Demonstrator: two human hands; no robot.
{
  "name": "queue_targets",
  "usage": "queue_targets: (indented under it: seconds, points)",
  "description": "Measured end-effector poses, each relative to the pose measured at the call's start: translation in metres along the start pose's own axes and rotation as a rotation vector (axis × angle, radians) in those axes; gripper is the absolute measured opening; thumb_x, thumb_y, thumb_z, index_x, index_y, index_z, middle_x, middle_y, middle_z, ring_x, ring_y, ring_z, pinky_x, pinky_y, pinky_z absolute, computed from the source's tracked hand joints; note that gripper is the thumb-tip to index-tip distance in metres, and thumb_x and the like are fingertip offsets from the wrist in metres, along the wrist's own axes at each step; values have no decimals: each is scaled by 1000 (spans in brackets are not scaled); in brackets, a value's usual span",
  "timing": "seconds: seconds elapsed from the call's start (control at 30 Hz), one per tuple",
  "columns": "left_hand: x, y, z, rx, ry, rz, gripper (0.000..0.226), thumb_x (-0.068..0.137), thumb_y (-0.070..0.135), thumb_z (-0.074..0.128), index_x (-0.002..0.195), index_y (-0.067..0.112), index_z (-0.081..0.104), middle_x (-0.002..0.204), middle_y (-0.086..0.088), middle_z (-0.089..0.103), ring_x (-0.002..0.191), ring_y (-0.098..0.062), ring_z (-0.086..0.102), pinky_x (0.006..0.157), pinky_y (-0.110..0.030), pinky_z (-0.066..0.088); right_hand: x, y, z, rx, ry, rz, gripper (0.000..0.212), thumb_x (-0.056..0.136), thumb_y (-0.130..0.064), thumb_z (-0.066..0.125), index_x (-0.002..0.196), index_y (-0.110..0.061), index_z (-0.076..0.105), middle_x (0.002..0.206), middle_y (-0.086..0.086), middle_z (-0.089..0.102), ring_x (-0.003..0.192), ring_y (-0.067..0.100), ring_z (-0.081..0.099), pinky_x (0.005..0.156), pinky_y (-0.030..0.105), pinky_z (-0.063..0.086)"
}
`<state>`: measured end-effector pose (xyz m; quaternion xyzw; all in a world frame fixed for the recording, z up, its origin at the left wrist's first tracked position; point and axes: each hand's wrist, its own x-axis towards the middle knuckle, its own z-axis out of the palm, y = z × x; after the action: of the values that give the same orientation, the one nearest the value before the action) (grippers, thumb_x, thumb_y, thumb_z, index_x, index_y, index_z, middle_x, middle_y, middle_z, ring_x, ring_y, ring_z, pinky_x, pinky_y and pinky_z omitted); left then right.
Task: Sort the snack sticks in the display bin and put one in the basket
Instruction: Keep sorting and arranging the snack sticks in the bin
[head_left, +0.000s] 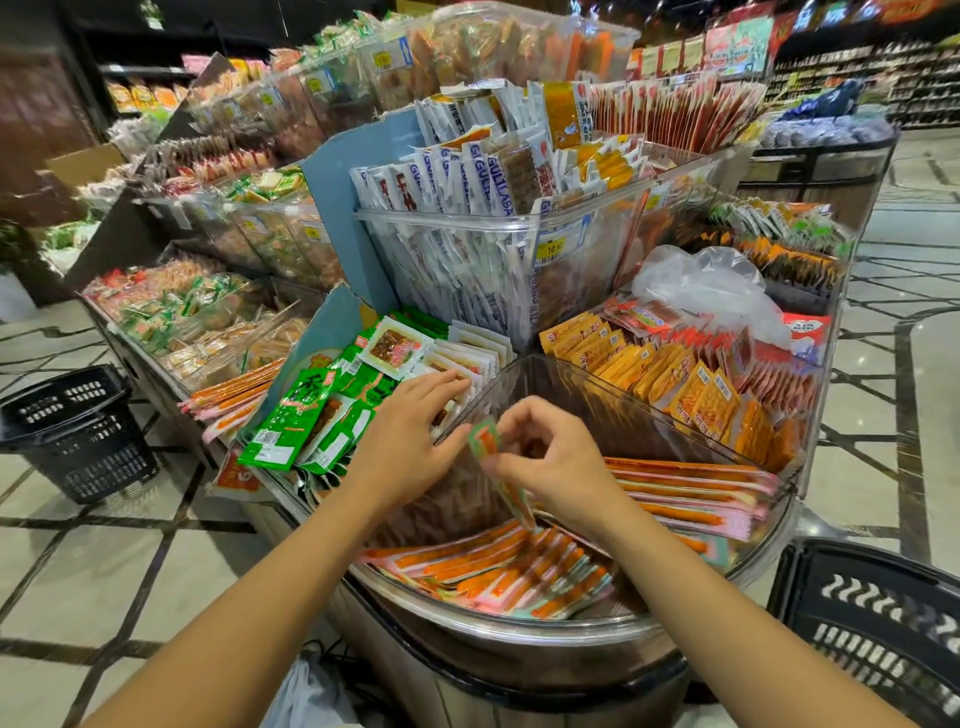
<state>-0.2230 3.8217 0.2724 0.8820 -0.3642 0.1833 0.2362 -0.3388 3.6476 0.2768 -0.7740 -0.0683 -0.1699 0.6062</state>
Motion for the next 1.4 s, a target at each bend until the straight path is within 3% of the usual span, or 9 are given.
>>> queue_targets:
  seconds: [0.13,0.33,0.47,0.57,0.7,0.83,1.03,1.2,1.4]
  points:
    - [-1,2,-1,32,-4,2,58,91,50,54,143,25,54,151,10,49,140,-12,40,119,-38,33,3,-9,-15,-15,325,-54,24,81,-6,78,89,-21,61,80,7,62,73,21,56,71,35,48]
    - [-3,2,0,98,28,60,52,94,45,57,141,20,57,148,4,53,136,-18,46,116,-39,38,6,-39,-47,-156,425,-101,6,92,-15,67,92,-17,61,85,9,65,80,28,61,77,51,53]
    - [-4,17,-4,212,119,205,43,95,43,51,125,16,65,131,-1,62,120,-24,57,105,-39,43,4,-53,-66,-280,423,-118,18,91,-15,69,102,-23,56,87,1,65,79,14,60,75,36,53]
    - [-12,50,-1,-21,60,149,46,95,53,48,127,24,64,121,10,64,113,-9,55,99,-29,42,1,-58,-74,-307,404,-129,26,92,-17,70,109,-29,56,94,-6,65,87,7,59,73,18,49]
    - [-24,83,17,-399,-118,3,34,90,55,60,114,32,69,97,20,71,90,1,66,81,-29,55,2,-58,-78,-307,431,-179,14,94,-20,67,102,-31,61,89,-6,70,83,10,68,77,39,57]
    - [-33,81,29,-451,-118,-34,23,89,54,63,95,34,72,80,13,71,76,-10,68,72,-43,56,0,-60,-80,-278,484,-216,10,98,-17,64,92,-23,70,80,-6,71,76,7,67,65,29,55]
    - [-35,83,30,-496,-98,-32,15,92,46,64,86,34,71,78,13,71,76,-12,69,72,-43,56,0,-64,-82,-221,473,-171,25,103,-17,55,89,-17,75,85,4,72,85,17,65,78,38,53]
    - [-35,85,25,-550,-111,-59,14,96,35,65,84,31,72,80,11,72,79,-12,69,76,-42,56,-2,-64,-73,-44,334,-30,15,102,-21,56,96,-27,69,84,-5,69,71,4,63,56,19,49]
    - [-34,88,22,-607,-101,-66,6,95,29,69,94,31,74,85,13,74,81,-7,71,75,-27,55,-11,-35,-59,-294,138,67,8,92,-27,72,85,-22,73,80,2,72,77,17,69,77,43,58]
